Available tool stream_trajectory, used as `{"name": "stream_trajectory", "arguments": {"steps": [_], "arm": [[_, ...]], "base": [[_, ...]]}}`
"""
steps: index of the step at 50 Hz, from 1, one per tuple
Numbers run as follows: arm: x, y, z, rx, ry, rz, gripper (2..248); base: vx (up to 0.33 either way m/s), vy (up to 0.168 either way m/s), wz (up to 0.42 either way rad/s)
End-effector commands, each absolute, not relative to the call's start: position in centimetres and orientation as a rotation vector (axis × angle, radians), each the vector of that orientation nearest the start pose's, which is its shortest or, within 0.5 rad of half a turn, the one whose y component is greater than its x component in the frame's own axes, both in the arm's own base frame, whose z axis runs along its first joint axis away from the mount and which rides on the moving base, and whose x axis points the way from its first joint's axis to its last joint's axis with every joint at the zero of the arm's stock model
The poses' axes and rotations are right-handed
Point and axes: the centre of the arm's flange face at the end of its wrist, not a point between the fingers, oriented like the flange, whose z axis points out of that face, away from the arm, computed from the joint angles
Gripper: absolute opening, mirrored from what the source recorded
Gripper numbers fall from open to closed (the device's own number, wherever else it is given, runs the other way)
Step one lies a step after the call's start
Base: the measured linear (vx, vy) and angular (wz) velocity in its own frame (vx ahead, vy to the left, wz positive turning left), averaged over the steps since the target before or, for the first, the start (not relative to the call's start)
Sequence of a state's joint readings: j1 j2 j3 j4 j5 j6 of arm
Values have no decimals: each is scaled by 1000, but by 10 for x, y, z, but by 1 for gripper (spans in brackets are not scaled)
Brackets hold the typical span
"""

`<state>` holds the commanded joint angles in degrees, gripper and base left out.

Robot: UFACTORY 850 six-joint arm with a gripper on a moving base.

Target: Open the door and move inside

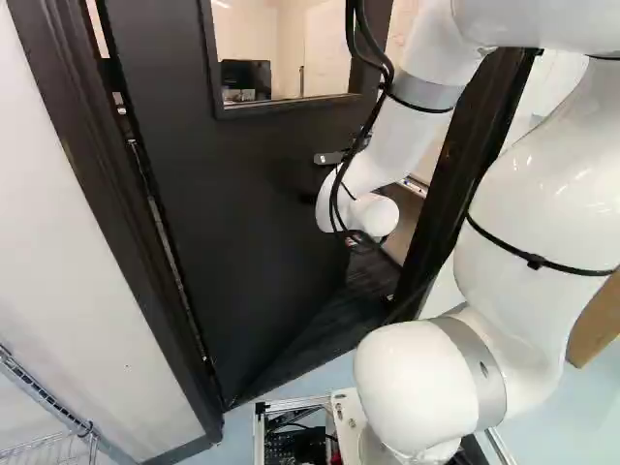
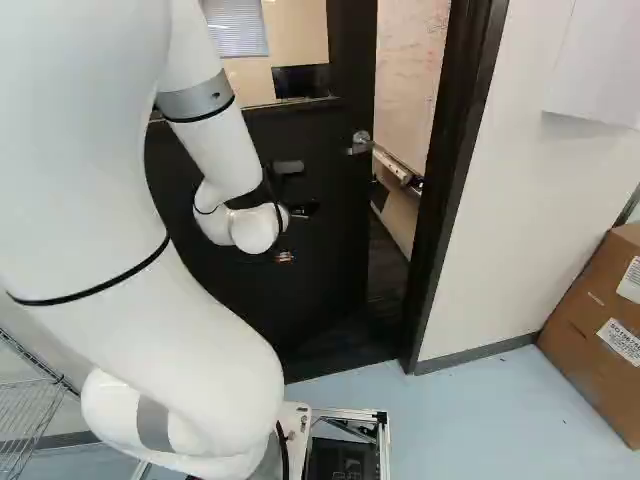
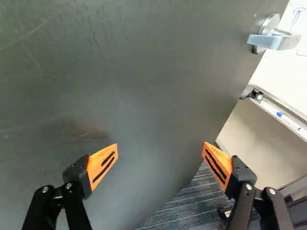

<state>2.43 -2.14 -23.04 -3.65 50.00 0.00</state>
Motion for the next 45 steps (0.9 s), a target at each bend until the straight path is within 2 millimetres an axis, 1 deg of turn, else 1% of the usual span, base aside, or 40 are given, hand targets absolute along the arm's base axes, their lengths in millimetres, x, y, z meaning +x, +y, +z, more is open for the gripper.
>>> {"name": "stream_trajectory", "arguments": {"steps": [24,45], "arm": [[408,43,380,-2509,-102,-1790,247],[418,66,379,-2496,-60,-1781,247]], "base": [[0,0,0],[0,0,0]]}}
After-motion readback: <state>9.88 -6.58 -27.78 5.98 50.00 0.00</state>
